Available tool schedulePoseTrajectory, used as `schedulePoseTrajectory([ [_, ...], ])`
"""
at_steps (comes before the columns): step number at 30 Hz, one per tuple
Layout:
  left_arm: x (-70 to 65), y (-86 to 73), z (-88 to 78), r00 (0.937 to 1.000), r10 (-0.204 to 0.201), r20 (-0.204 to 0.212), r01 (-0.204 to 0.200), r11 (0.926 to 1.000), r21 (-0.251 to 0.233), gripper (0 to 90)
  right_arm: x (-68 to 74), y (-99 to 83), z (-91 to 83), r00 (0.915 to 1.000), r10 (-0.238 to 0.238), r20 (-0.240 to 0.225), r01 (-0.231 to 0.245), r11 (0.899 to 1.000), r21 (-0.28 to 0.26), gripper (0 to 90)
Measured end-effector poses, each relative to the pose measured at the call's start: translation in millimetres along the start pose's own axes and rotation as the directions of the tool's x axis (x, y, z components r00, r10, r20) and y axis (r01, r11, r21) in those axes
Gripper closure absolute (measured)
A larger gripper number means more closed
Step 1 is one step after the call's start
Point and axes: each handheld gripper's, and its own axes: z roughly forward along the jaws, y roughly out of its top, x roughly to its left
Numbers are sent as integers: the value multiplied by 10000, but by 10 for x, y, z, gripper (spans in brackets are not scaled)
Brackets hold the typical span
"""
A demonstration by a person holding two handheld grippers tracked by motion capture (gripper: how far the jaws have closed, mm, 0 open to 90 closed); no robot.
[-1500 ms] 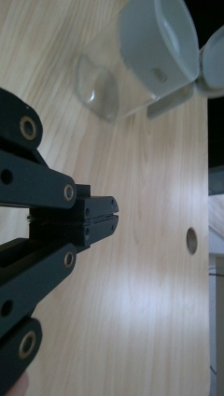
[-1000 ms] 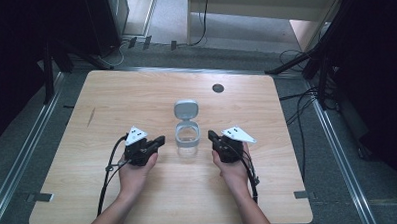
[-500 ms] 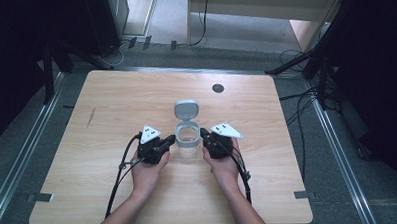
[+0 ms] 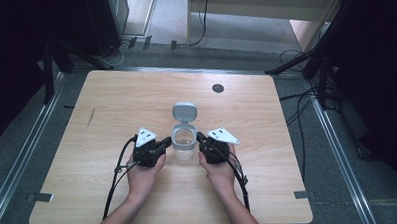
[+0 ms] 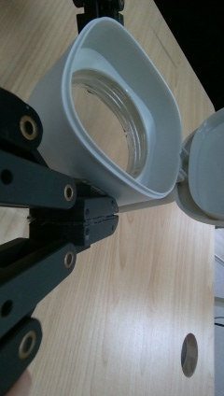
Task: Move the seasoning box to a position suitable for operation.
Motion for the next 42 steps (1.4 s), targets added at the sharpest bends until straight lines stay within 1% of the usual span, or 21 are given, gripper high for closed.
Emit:
schedulePoseTrajectory([
  [2, 13, -15, -29, 10000, -43, -9, 43, 10000, -6, 900, 39, -26, -3, 10000, -45, 6, 45, 10000, -29, 900],
  [4, 27, -48, -76, 10000, -4, -31, 4, 10000, 25, 900, 92, -75, -10, 9999, 99, 17, -99, 9999, 64, 900],
  [5, 27, -48, -76, 10000, -4, -31, 4, 10000, 25, 900, 92, -75, -10, 9999, 99, 17, -99, 9999, 64, 900],
  [9, 46, -112, -131, 10000, -10, -74, 11, 9999, 110, 900, 174, -152, -23, 9997, 244, 69, -245, 9996, 161, 900],
  [12, 65, -164, -196, 10000, -52, -78, 53, 9999, 125, 900, 240, -189, -38, 9994, 346, -8, -345, 9990, 277, 900],
  [14, 76, -171, -208, 9999, -61, -121, 62, 9999, 100, 900, 257, -195, -43, 9995, 312, -22, -311, 9991, 284, 900],
  [18, 125, -176, -237, 9996, -210, -187, 211, 9998, 51, 900, 316, -214, -51, 9997, 174, -165, -169, 9994, 293, 900],
  [20, 150, -177, -249, 9994, -306, -177, 307, 9995, 51, 900, 343, -221, -53, 9995, 214, -240, -207, 9993, 311, 900],
  [22, 166, -181, -259, 9992, -366, -139, 366, 9993, 39, 900, 357, -225, -50, 9994, 133, -308, -124, 9995, 287, 900],
  [25, 188, -190, -271, 9996, -278, -102, 278, 9996, 10, 900, 366, -227, -45, 9993, 112, -349, -102, 9996, 279, 900],
  [27, 222, -203, -291, 9994, -345, 80, 346, 9993, -144, 854, 342, -218, -36, 9996, 16, -285, -10, 9997, 227, 900],
  [28, 250, -212, -314, 9996, -269, 117, 272, 9993, -259, 759, 315, -206, -36, 9997, 31, -227, -26, 9997, 227, 900],
  [29, 282, -226, -346, 9996, -242, 124, 248, 9985, -487, 759, 279, -190, -32, 9998, 74, -196, -70, 9998, 183, 900],
  [31, 386, -248, -431, 9991, -423, 73, 428, 9950, -899, 591, 200, -135, -29, 9998, 37, -182, -36, 10000, 66, 900],
  [32, 451, -257, -488, 9983, -581, -56, 572, 9927, -1060, 511, 164, -99, -30, 9999, -20, -162, 20, 10000, 20, 900],
  [34, 607, -263, -603, 9960, -840, -308, 796, 9891, -1236, 393, 94, -13, -16, 9997, -37, -231, 39, 10000, 69, 900],
  [35, 693, -267, -664, 9952, -920, -332, 872, 9881, -1264, 350, 64, 30, -10, 9997, -41, -226, 42, 10000, 40, 900],
  [36, 776, -273, -729, 9944, -951, -467, 889, 9886, -1216, 314, 40, 72, -6, 9997, -47, -221, 47, 10000, -28, 900],
  [37, 849, -286, -792, 9923, -1050, -657, 958, 9869, -1294, 286, 20, 112, -4, 9996, -50, -277, 48, 10000, -85, 900],
  [40, 1073, -362, -1001, 9882, -1162, -999, 1035, 9868, -1247, 276, -21, 222, 4, 9993, -137, -335, 129, 9997, -228, 900],
  [42, 1193, -433, -1132, 9808, -1433, -1325, 1293, 9856, -1088, 277, -42, 284, 5, 9990, -214, -401, 201, 9993, -315, 900],
])
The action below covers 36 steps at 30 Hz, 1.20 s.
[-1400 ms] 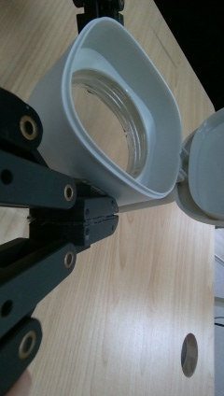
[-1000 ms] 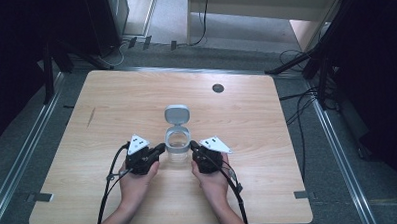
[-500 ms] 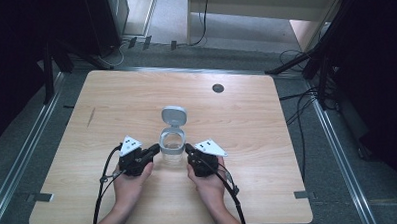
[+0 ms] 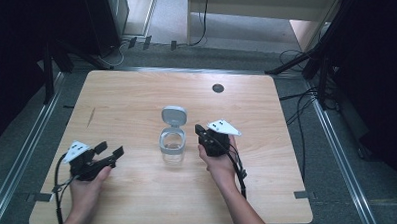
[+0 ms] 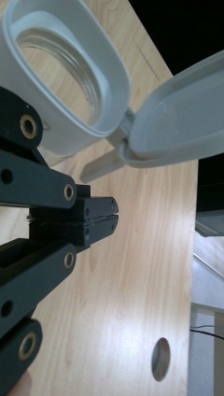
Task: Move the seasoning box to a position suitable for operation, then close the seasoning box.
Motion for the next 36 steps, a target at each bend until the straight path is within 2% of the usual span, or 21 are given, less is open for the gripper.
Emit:
schedulePoseTrajectory([
  [1, 51, -30, -51, 9997, -183, -144, 184, 9998, 29, 277, -23, 57, -9, 9998, 158, -111, -158, 9999, 0, 900],
  [2, 93, -68, -101, 9996, -174, -226, 175, 9998, 24, 277, -23, 57, -9, 9998, 158, -111, -158, 9999, 0, 900],
  [3, 120, -104, -144, 9995, -44, -318, 48, 9999, 117, 277, -53, 106, -12, 9997, 169, -178, -170, 9998, -43, 900],
  [4, 148, -165, -195, 9979, 392, -513, -374, 9987, 340, 276, -61, 127, -13, 9997, 186, -175, -187, 9998, -42, 900],
  [5, 148, -165, -195, 9979, 392, -513, -374, 9987, 340, 275, -61, 127, -13, 9997, 186, -175, -187, 9998, -42, 900],
  [7, 168, -202, -224, 9948, 734, -700, -705, 9966, 437, 275, -72, 174, -5, 9997, 130, -195, -131, 9999, -69, 900],
  [12, 220, -221, -212, 9993, 191, -323, -184, 9996, 223, 270, -61, 328, 40, 9996, 19, -280, -20, 10000, -36, 900],
  [15, 236, -229, -233, 9996, 34, -284, -34, 10000, 7, 270, -53, 428, 90, 9995, -20, -324, 18, 10000, -52, 900],
  [21, 234, -232, -228, 9997, 2, -262, -3, 10000, -38, 279, -23, 579, 196, 9989, 78, -465, -82, 9999, -82, 900],
  [25, 217, -238, -226, 9994, 180, -308, -181, 9998, -29, 289, 10, 638, 295, 9985, 149, -522, -150, 9999, -9, 900],
  [27, 218, -238, -229, 9993, 194, -308, -194, 9998, -11, 289, 20, 643, 296, 9980, 170, -602, -172, 9998, -30, 900],
  [31, 226, -236, -230, 9995, 134, -283, -136, 9999, -44, 291, 88, 625, 249, 9954, -91, -950, 89, 10000, -26, 900],
  [34, 225, -234, -225, 9994, 117, -327, -118, 9999, -23, 293, 131, 559, 130, 9900, -256, -1387, 265, 9996, 45, 900],
  [36, 221, -236, -224, 9994, 143, -323, -144, 9999, -30, 293, 136, 536, 94, 9894, -345, -1412, 354, 9994, 35, 900],
])
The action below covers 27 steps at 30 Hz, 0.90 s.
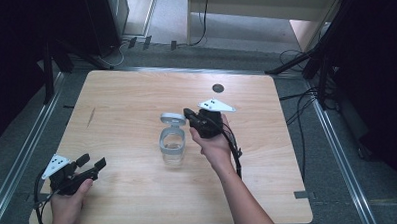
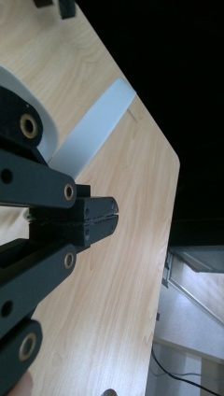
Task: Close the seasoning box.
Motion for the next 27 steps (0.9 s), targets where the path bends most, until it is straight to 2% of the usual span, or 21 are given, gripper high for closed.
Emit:
schedulePoseTrajectory([
  [1, -3, 0, 1, 10000, 11, -70, -11, 10000, -15, 295, 6, -49, -71, 10000, -30, -58, 30, 10000, -8, 900],
  [7, -5, 3, 7, 9998, 1, -193, -1, 10000, -3, 298, -4, -151, -241, 9999, -100, 10, 100, 9999, -16, 900],
  [8, -7, 4, 7, 9998, 3, -208, -3, 10000, 6, 298, -19, -193, -323, 9998, -166, 108, 167, 9998, -95, 900],
  [9, -7, 4, 7, 9998, 3, -208, -3, 10000, 6, 298, -19, -193, -323, 9998, -166, 108, 167, 9998, -95, 900],
  [15, -6, 2, 2, 9996, -17, -266, 15, 10000, -45, 298, -175, -368, -605, 9990, 202, 389, -194, 9996, -222, 868],
  [16, -5, 1, 2, 9996, -33, -274, 31, 10000, -60, 300, -210, -402, -654, 9986, 232, 484, -222, 9995, -217, 841],
  [17, -5, 0, 2, 9996, -53, -281, 51, 10000, -75, 300, -292, -473, -755, 9973, 233, 691, -215, 9994, -267, 736],
  [18, -3, 0, 2, 9996, -65, -277, 63, 9999, -89, 300, -292, -473, -755, 9973, 233, 691, -215, 9994, -267, 736],
  [19, -2, 0, 2, 9996, -75, -285, 72, 9999, -102, 300, -332, -511, -806, 9965, 262, 789, -242, 9994, -264, 692],
  [20, -3, 0, 3, 9996, -73, -290, 70, 9999, -105, 300, -411, -591, -903, 9945, 189, 1029, -173, 9997, -160, 599],
  [21, -3, 0, 3, 9996, -73, -290, 70, 9999, -105, 299, -411, -591, -903, 9945, 189, 1029, -173, 9997, -160, 599],
  [23, -6, 1, 2, 9995, -45, -322, 43, 10000, -76, 300, -485, -670, -991, 9915, 246, 1277, -247, 9997, -2, 529],
  [27, -5, 1, 2, 9991, -82, -419, 78, 9999, -104, 302, -617, -833, -1154, 9879, 421, 1492, -444, 9989, 123, 422],
])
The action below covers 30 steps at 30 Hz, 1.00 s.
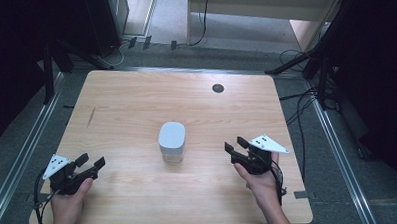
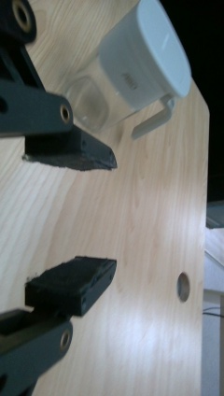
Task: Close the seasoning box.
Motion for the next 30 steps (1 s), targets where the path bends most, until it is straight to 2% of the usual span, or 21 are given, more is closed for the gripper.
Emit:
schedulePoseTrajectory([
  [4, 5, -1, -5, 10000, -52, -16, 52, 10000, -11, 302, -137, -156, -100, 9974, 247, 680, -256, 9996, 125, 256],
  [7, 2, -2, -6, 10000, -59, -40, 59, 10000, -25, 303, -268, -227, -189, 9939, 574, 941, -586, 9982, 101, 208],
  [11, 4, -4, -10, 10000, -67, -57, 67, 10000, -63, 304, -446, -348, -345, 9875, 502, 1492, -540, 9983, 212, 158],
  [13, 4, -4, -10, 10000, -71, -60, 70, 10000, -61, 303, -479, -382, -372, 9860, 490, 1594, -537, 9982, 249, 150],
  [15, 3, -4, -9, 10000, -64, -64, 63, 10000, -62, 304, -548, -453, -421, 9804, 453, 1919, -524, 9981, 320, 139],
  [16, 2, -4, -9, 10000, -62, -68, 62, 10000, -70, 304, -625, -522, -474, 9747, 623, 2147, -713, 9969, 342, 134],
  [17, 3, -3, -10, 10000, -30, -62, 30, 10000, -45, 304, -625, -522, -474, 9747, 623, 2147, -713, 9969, 342, 134],
  [19, 0, -4, -10, 10000, -34, -92, 33, 10000, -68, 306, -727, -611, -553, 9670, 853, 2402, -956, 9949, 314, 134],
  [25, 0, -5, -13, 9999, -44, -126, 43, 9999, -114, 307, -840, -715, -676, 9591, 812, 2713, -969, 9943, 448, 134],
  [30, -4, -7, -16, 9998, -14, -182, 11, 9999, -117, 311, -956, -822, -784, 9471, 1020, 3044, -1206, 9918, 430, 136],
])
